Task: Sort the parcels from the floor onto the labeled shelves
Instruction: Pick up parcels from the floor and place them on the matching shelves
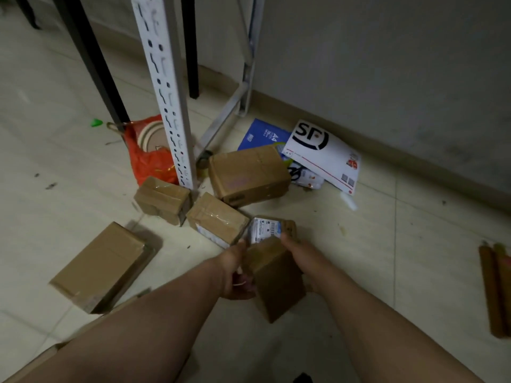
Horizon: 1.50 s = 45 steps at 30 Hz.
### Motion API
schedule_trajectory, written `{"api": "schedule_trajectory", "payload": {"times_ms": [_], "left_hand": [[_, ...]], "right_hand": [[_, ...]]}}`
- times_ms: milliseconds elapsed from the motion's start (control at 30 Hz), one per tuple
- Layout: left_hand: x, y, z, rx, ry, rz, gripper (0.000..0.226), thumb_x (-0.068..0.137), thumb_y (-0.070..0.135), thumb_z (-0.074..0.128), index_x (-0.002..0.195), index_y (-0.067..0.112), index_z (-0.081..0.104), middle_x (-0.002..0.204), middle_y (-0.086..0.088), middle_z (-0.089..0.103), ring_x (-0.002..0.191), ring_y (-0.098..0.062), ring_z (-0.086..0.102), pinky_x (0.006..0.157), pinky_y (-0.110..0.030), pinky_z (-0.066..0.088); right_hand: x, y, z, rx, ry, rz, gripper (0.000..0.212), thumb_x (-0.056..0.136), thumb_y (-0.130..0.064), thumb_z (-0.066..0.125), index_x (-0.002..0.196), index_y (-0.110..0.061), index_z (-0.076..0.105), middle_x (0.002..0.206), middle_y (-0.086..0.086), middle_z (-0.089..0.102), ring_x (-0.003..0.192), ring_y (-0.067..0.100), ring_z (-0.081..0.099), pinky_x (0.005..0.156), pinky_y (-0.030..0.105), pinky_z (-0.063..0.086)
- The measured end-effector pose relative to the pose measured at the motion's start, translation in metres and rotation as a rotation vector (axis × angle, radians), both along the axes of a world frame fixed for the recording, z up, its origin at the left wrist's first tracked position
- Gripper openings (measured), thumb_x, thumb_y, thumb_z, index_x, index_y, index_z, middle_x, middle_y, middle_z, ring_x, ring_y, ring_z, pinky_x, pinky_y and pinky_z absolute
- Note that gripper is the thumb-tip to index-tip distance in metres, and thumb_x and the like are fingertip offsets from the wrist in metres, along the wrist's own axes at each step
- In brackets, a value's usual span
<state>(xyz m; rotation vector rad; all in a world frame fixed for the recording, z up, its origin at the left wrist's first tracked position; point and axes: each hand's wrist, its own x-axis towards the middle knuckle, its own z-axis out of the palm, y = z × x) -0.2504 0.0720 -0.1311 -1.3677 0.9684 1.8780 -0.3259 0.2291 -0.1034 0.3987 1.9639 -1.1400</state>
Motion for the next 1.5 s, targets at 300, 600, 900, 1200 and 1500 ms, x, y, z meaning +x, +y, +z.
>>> {"api": "schedule_trajectory", "payload": {"times_ms": [300, 600, 900, 1200, 1500], "left_hand": [[-0.006, 0.01, 0.049, 0.094, 0.306, 0.035, 0.031, 0.09, 0.017, 0.07, 0.12, 0.014, 0.063, 0.115, -0.014, 0.06, 0.102, -0.032, 0.062, 0.065, -0.048, 0.061], [0.004, 0.003, 0.1, 0.199, 0.649, 0.18, 0.046, 0.071, 0.013, 0.079, 0.115, 0.012, 0.069, 0.111, -0.011, 0.074, 0.109, -0.031, 0.068, 0.095, -0.046, 0.053], [0.025, -0.043, 0.146, 0.306, 0.969, 0.219, 0.043, 0.082, 0.001, 0.062, 0.124, 0.011, 0.065, 0.13, -0.018, 0.064, 0.125, -0.038, 0.057, 0.108, -0.054, 0.041], [0.03, -0.07, 0.165, -0.012, 0.995, 0.0, 0.073, 0.075, -0.021, 0.061, 0.139, 0.01, 0.045, 0.122, -0.02, 0.068, 0.11, -0.039, 0.066, 0.097, -0.057, 0.05], [0.034, -0.076, 0.177, -0.09, 1.026, -0.179, 0.097, 0.066, -0.008, 0.074, 0.15, 0.021, 0.034, 0.121, -0.011, 0.07, 0.11, -0.035, 0.067, 0.097, -0.052, 0.051]], "right_hand": [[-0.002, -0.004, 0.076, 0.139, 0.418, 0.043, 0.057, 0.075, -0.078, 0.062, 0.098, -0.027, 0.062, 0.1, -0.002, 0.064, 0.085, 0.013, 0.061, 0.063, 0.029, 0.046], [0.003, 0.014, 0.123, -0.267, 0.348, -0.07, 0.071, 0.053, -0.055, 0.082, 0.116, -0.046, 0.051, 0.119, 0.007, 0.066, 0.101, 0.023, 0.069, 0.071, 0.036, 0.059], [-0.009, -0.018, 0.149, -0.712, 0.435, 0.05, 0.076, 0.059, -0.024, 0.078, 0.13, -0.035, 0.051, 0.134, 0.003, 0.064, 0.116, 0.026, 0.062, 0.085, 0.04, 0.049], [-0.001, -0.03, 0.171, -0.644, 0.539, 0.061, 0.06, 0.074, -0.049, 0.077, 0.128, -0.05, 0.051, 0.114, -0.011, 0.073, 0.117, 0.018, 0.062, 0.089, 0.039, 0.047], [0.0, -0.018, 0.168, -0.598, 0.511, 0.125, 0.067, 0.074, -0.042, 0.081, 0.133, -0.043, 0.05, 0.099, -0.005, 0.078, 0.098, 0.019, 0.072, 0.089, 0.043, 0.057]]}}
